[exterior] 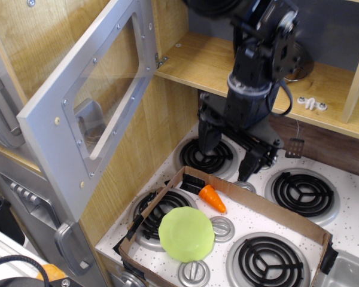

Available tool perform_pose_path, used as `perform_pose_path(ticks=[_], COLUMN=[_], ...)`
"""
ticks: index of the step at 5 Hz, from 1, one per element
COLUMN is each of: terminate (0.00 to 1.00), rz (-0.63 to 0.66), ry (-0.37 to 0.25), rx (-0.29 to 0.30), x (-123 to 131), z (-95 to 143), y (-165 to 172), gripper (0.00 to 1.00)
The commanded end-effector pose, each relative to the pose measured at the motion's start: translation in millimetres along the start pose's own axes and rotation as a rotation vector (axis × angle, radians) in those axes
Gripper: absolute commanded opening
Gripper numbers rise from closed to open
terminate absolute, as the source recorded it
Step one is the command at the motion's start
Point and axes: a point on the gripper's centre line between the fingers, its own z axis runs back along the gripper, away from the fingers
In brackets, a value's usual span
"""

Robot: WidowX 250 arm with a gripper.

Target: Close microwave

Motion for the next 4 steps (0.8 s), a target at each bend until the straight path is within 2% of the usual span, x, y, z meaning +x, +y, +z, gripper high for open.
perform_pose_path(ticks=[1,2,4], terminate=[0.0,0.0,0.0], rz=[-0.113,-0.187,-0.281], ry=[0.03,0.072,0.124], rx=[0.062,0.091,0.211], x=[-9,-25,-50], z=[57,71,101], y=[40,62,90], gripper=[1.0,1.0,1.0])
